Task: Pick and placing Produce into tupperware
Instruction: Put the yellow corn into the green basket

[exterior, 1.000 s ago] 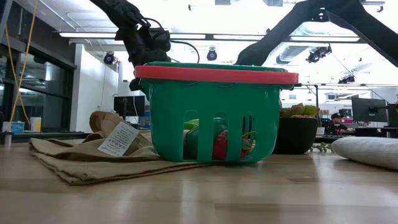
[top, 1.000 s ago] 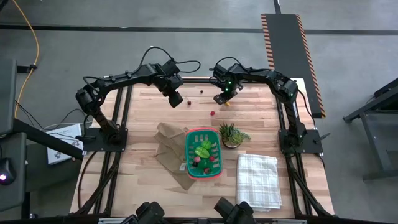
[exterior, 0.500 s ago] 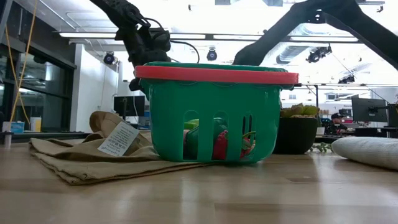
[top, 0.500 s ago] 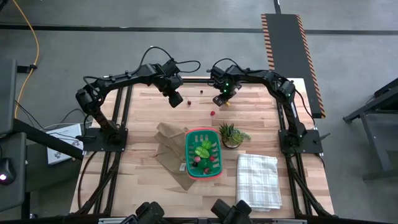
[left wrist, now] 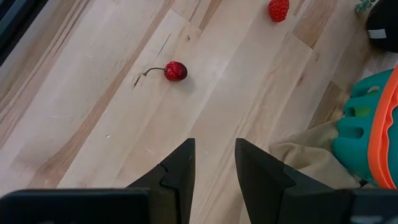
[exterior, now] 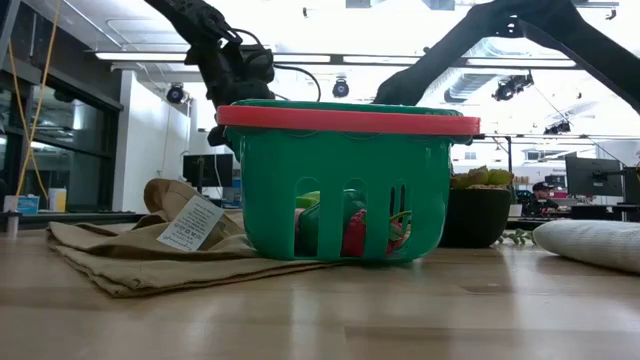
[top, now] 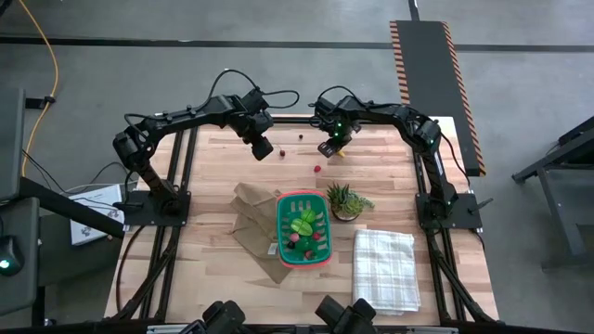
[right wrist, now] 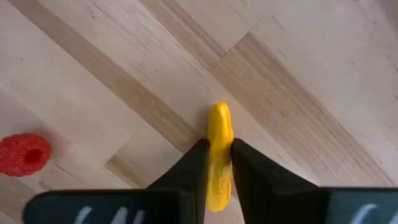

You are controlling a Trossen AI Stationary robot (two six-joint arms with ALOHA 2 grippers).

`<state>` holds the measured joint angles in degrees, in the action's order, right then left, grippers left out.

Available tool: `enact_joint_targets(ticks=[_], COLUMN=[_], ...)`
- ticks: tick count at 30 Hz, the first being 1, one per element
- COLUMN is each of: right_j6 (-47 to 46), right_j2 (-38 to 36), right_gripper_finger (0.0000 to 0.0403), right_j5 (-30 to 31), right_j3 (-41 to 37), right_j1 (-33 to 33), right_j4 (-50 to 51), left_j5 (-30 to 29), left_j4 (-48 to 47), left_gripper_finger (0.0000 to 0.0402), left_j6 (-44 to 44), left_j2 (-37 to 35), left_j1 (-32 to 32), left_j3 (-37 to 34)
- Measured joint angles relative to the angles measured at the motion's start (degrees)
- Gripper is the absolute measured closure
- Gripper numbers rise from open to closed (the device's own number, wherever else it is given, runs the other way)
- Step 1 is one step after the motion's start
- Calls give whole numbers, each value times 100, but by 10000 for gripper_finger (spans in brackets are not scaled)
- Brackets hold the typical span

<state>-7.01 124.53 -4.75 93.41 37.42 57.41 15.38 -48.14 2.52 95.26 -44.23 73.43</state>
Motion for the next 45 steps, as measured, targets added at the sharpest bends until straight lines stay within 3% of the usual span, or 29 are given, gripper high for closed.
enact_joint_targets(ticks=[16,29,36,45], right_j6=[64,332,641,839], right_j2=[0,-10,-13,-76], right_gripper_finger=[357,357,357,357], right_j5=[-230,-258,-241,-254], right_j3=[69,1505,2044,2212], right_j1=[-2,-65,-198,-666], right_j4=[340,1016,1575,1865], left_j5=[2,-33,-908,-1151], left_j4=[0,-161,-994,-2026], left_gripper_finger=[300,300,300,300], left_j6=[5,194,534,1037], left_j2=[0,0,0,-2], left_j1=[0,-2,-32,-704], left_j3=[0,39,719,1619])
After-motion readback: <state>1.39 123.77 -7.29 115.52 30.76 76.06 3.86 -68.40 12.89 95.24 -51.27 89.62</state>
